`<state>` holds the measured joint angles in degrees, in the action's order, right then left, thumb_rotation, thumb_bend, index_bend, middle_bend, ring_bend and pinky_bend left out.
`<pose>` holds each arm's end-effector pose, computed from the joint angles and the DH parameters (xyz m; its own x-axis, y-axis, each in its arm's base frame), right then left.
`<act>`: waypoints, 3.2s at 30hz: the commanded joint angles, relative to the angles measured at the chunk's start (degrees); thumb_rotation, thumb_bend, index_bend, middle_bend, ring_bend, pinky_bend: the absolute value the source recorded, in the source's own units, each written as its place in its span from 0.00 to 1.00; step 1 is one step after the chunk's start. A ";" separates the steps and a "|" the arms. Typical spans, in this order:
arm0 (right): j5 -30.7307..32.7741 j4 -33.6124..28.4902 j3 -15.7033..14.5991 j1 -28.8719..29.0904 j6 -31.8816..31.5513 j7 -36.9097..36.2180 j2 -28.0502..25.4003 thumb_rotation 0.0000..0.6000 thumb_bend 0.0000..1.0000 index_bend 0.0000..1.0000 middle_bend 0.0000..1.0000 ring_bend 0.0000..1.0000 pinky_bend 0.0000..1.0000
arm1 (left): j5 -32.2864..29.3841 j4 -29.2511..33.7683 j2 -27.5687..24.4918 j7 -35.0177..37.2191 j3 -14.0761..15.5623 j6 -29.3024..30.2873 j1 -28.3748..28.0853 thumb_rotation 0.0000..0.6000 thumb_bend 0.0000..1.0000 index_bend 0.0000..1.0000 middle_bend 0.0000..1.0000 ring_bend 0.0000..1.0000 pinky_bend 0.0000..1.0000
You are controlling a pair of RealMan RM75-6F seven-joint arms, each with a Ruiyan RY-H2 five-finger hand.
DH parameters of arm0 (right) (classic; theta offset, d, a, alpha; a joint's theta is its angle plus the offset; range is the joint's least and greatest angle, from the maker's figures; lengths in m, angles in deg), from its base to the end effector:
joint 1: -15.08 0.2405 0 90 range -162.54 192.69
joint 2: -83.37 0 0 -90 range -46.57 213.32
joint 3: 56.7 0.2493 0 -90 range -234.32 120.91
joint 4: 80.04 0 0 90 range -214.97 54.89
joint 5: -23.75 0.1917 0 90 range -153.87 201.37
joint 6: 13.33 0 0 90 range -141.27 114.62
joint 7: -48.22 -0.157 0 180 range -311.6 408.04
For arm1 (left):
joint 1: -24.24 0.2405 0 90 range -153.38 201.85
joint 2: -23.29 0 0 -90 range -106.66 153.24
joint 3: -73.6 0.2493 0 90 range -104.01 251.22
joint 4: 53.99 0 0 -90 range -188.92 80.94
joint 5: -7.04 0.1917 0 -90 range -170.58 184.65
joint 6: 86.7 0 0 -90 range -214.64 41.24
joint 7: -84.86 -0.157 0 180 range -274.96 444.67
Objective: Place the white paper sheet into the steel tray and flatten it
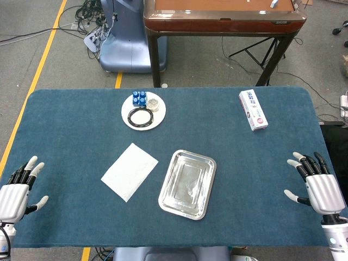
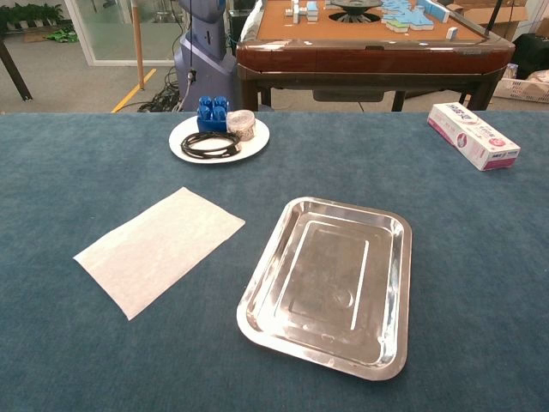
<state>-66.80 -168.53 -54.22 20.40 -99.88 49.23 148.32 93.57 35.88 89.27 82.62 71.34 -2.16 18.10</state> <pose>-0.2948 -0.1934 0.1718 0.4628 0.0262 0.8861 -0.8816 -0.0909 0.4632 -0.2989 0.1971 0.1631 0.4422 0.0107 0.8968 0.8964 -0.0377 -0.4416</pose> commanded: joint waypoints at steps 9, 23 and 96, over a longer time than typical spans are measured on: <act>0.51 0.32 0.21 0.84 1.57 -1.47 0.10 1.00 0.00 0.27 0.17 0.14 0.01 | 0.97 -0.54 -0.58 3.89 0.07 -0.08 -0.44 1.00 0.20 0.10 0.10 0.00 0.14; -0.25 -0.16 0.30 0.91 0.74 -3.15 -0.56 1.00 0.00 0.31 0.21 0.14 0.01 | 10.29 2.72 -3.85 9.69 0.58 0.94 -4.00 1.00 0.17 0.08 0.03 0.00 0.14; 0.10 -1.07 1.05 0.40 -0.75 -5.86 -2.44 1.00 0.00 0.34 0.23 0.14 0.01 | 1.73 -11.24 17.05 -8.82 2.17 -20.95 -18.86 1.00 0.18 0.43 0.00 0.00 0.01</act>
<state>-66.70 -169.60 -53.17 20.80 -100.63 43.38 145.88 95.34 24.63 106.29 73.80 73.51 -23.08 -0.74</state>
